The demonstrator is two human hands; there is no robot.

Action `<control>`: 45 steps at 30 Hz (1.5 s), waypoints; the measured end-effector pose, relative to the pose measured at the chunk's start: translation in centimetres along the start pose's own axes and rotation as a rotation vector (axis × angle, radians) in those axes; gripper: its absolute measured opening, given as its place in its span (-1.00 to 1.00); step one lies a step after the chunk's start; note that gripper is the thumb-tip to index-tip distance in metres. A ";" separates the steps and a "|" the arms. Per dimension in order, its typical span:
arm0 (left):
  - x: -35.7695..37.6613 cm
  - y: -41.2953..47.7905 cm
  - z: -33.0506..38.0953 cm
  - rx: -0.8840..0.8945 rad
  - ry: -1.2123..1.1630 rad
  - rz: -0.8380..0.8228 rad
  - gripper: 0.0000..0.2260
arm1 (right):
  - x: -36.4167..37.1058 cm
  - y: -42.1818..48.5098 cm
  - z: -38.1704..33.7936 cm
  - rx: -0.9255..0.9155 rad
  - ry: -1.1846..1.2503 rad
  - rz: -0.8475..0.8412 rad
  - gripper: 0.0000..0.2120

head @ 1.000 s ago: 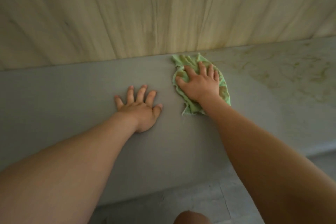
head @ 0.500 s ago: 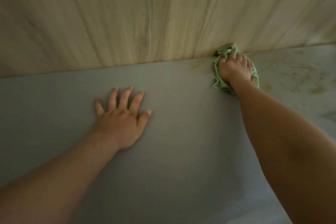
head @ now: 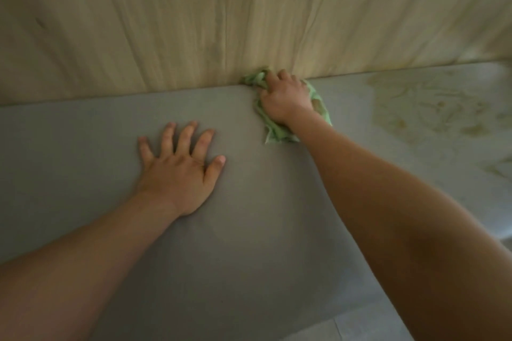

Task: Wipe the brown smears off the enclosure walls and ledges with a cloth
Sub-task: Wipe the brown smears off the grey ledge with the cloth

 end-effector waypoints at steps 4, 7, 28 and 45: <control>-0.1 -0.2 0.1 -0.007 -0.013 -0.010 -0.39 | 0.1 -1.2 -0.6 -0.123 0.015 -0.020 -0.45; -0.1 0.0 -0.1 -0.007 -0.015 -0.004 -0.37 | 0.1 -0.4 4.1 0.102 0.023 0.009 -0.36; 0.1 0.0 -0.2 0.026 -0.063 0.002 -0.39 | 0.4 -1.1 -2.9 -0.154 -0.004 -0.034 -0.42; -1.3 1.0 -1.5 0.001 -0.345 -0.070 -0.49 | 0.3 -12.4 -3.3 -0.184 0.147 -0.056 -0.50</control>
Point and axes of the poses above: each hand's wrist, its own y-axis towards the middle knuckle, its own x-axis out of the palm, z = x × y, the point moved 9 cm from there along y, towards the middle knuckle, and after that the axes turned 8 degrees about -y, right-handed, at the moved point
